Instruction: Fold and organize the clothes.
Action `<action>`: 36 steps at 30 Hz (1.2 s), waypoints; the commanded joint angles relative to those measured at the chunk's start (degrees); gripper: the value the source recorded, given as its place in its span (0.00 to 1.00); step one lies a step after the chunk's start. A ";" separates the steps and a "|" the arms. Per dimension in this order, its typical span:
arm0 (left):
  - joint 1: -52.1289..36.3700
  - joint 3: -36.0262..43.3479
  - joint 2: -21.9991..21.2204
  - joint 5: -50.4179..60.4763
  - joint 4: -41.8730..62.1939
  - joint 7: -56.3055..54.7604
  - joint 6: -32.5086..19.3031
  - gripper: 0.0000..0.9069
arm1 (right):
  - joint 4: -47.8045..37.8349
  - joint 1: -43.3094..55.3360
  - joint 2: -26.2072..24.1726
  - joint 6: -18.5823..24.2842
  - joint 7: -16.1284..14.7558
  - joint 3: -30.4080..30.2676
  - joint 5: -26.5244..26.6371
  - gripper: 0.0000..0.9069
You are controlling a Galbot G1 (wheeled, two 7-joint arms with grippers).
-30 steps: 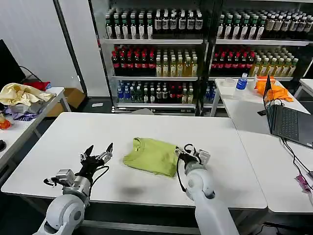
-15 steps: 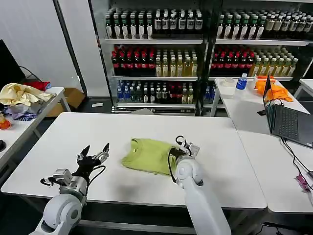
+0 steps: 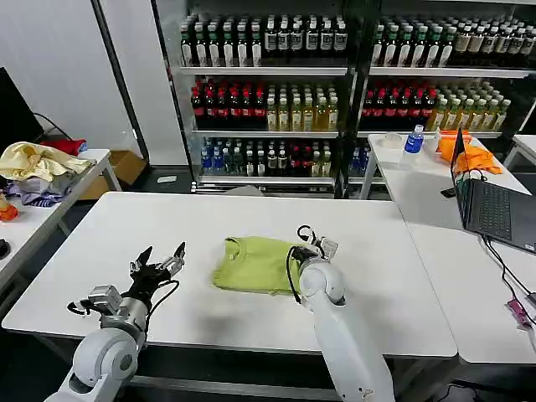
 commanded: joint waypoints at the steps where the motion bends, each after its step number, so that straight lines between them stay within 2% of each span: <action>1: -0.32 0.47 -0.14 0.03 -0.14 0.08 -0.12 1.00 | 8.55 -4.81 -6.87 9.71 -14.76 -2.05 -28.43 1.00; 3: -0.53 0.80 -0.35 0.07 -0.17 0.08 -0.17 1.00 | 12.30 -9.90 -10.31 16.62 -16.65 -1.45 -34.42 1.00; 4: -0.56 0.85 -0.40 0.07 -0.17 0.07 -0.17 1.00 | 13.20 -11.10 -10.86 17.40 -17.16 -1.27 -34.86 1.00; 6: -0.76 1.23 -0.54 0.14 -0.25 0.07 -0.18 1.00 | 16.22 -16.86 -12.47 20.90 -18.20 -0.33 -41.15 1.00; 11: -0.92 1.91 -0.86 0.23 -1.00 0.00 -0.08 1.00 | 25.08 -28.68 -13.35 25.65 -19.30 4.21 -47.10 1.00; 14: -0.62 2.03 -0.93 0.52 -1.52 0.07 -0.07 1.00 | 30.11 -34.11 -12.88 27.77 -20.04 6.88 -47.02 1.00; 19: 0.40 2.28 -0.78 3.43 -1.78 0.83 -0.31 1.00 | 36.10 -41.14 -13.02 26.99 -20.91 11.09 -44.90 1.00; 24: 1.39 2.24 -0.65 4.58 -2.84 1.08 -0.24 1.00 | 39.54 -44.08 -13.88 26.86 -22.07 13.22 -41.98 1.00; 30: 2.10 2.08 -0.62 6.25 -3.45 1.61 -0.83 1.00 | 42.03 -45.86 -13.58 27.40 -20.78 14.36 -42.02 1.00; 36: 2.83 1.85 -0.57 6.68 -4.22 1.57 -0.47 1.00 | 44.32 -46.87 -13.69 26.55 -20.96 15.15 -41.60 1.00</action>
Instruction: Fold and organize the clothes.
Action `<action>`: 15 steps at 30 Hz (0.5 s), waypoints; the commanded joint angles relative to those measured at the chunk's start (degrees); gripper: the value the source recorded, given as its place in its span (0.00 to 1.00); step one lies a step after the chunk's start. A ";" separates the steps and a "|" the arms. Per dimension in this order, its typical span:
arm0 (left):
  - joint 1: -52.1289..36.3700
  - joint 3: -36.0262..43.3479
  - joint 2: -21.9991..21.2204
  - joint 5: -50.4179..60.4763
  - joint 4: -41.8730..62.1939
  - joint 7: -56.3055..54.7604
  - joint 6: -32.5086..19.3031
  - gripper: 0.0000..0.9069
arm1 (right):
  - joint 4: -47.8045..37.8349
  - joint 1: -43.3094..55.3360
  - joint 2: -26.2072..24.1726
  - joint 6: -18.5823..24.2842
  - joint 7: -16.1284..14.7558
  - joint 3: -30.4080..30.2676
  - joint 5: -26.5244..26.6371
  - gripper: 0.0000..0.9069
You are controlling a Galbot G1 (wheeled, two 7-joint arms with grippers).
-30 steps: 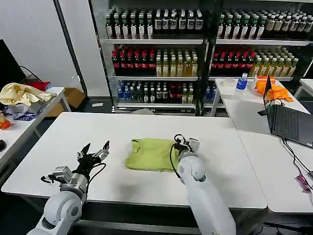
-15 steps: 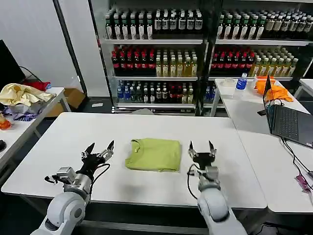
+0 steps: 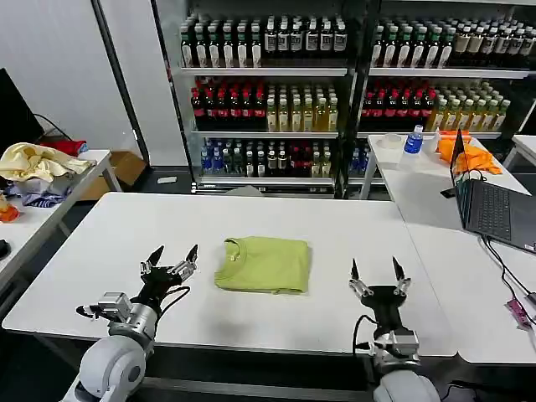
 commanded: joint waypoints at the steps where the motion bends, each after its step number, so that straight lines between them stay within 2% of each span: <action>1: 0.94 0.00 -0.24 1.93 -0.72 0.09 0.34 1.00 | 8.29 -6.95 -0.64 0.70 -0.65 3.14 -0.97 1.00; 12: 1.15 0.09 -0.59 2.41 -1.39 0.10 0.47 1.00 | 9.74 -7.22 -1.16 -0.13 -0.60 3.59 -0.30 1.00; 15: 1.36 0.01 -0.65 2.49 -1.57 0.15 0.46 1.00 | 9.89 -7.09 -0.76 -2.91 -0.51 3.65 1.53 1.00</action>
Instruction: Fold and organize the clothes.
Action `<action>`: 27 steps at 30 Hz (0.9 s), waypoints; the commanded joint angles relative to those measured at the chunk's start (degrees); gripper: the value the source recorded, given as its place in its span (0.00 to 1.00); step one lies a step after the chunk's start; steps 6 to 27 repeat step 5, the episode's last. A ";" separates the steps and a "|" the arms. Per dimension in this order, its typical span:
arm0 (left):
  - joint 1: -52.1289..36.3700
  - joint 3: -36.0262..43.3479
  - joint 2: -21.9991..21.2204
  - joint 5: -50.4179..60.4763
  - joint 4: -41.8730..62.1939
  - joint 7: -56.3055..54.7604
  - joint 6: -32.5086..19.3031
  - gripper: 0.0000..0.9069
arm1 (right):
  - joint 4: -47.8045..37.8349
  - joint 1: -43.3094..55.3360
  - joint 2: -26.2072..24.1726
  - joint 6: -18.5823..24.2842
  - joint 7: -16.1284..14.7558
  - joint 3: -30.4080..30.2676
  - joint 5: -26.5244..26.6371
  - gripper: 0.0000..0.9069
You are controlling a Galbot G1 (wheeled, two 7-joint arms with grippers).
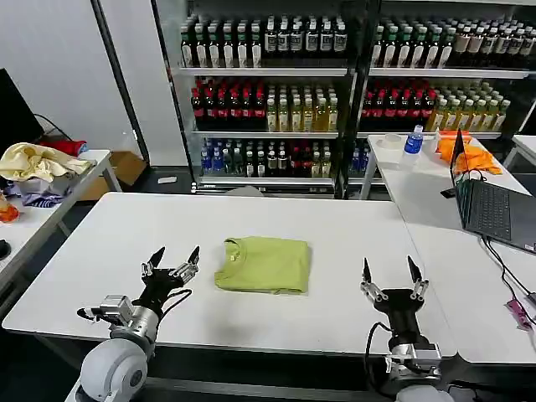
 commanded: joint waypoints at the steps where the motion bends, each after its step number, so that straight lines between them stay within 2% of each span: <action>1: 0.46 -0.14 -0.10 0.57 -0.44 0.14 0.05 1.00 | 3.00 -1.62 0.30 -5.16 0.29 0.61 4.86 1.00; 5: 0.80 -0.34 -0.05 0.53 -0.51 0.15 0.04 1.00 | 2.49 -0.56 0.80 -5.14 2.21 0.65 3.81 1.00; 27: 0.80 -0.34 -0.05 0.53 -0.51 0.15 0.04 1.00 | 2.49 -0.56 0.80 -5.14 2.21 0.65 3.81 1.00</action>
